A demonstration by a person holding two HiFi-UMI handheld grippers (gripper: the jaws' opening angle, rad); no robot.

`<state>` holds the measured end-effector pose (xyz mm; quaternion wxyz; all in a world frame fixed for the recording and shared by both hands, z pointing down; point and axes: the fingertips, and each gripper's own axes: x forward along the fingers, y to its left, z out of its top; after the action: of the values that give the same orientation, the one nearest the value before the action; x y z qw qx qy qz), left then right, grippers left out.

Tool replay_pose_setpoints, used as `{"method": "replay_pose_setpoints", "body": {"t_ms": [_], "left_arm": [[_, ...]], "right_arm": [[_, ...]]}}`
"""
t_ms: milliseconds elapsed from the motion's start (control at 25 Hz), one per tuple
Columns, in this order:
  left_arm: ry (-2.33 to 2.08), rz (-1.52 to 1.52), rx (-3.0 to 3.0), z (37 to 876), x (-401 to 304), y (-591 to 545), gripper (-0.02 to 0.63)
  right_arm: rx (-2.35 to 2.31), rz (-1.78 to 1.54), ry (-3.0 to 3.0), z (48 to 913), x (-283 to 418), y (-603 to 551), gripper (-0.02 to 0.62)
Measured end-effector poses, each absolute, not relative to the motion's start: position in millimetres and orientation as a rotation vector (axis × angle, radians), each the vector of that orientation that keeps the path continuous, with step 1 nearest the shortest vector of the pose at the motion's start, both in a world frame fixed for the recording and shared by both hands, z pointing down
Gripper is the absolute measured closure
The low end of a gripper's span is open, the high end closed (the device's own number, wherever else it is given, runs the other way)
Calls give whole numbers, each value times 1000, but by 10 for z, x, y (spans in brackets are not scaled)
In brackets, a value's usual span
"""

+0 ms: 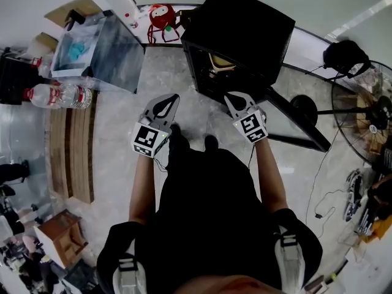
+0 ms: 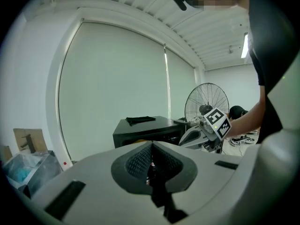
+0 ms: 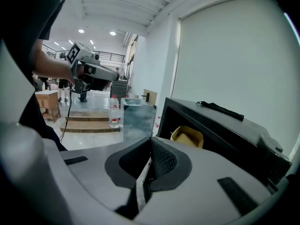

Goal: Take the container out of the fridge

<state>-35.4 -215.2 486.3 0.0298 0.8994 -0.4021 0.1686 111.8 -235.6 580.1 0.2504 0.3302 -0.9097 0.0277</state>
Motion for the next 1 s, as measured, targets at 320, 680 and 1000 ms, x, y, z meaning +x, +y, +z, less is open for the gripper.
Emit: {"method": "replay_pose_setpoints", "body": {"t_ms": [320,680,1000], "left_arm": [[-1130,530,2859,4835,-606,-2610,589],[-1081,500,2873,4815,-1080,-3201,589],[-1012,529,2904,4892,-982,-3274,589]], "right_arm": [[992,108,-2442,5830,886,-2711,597],[1090,161,-2361,5949,652,-3018,594],[1111,145,-2333,5991,661,-3244,571]]}}
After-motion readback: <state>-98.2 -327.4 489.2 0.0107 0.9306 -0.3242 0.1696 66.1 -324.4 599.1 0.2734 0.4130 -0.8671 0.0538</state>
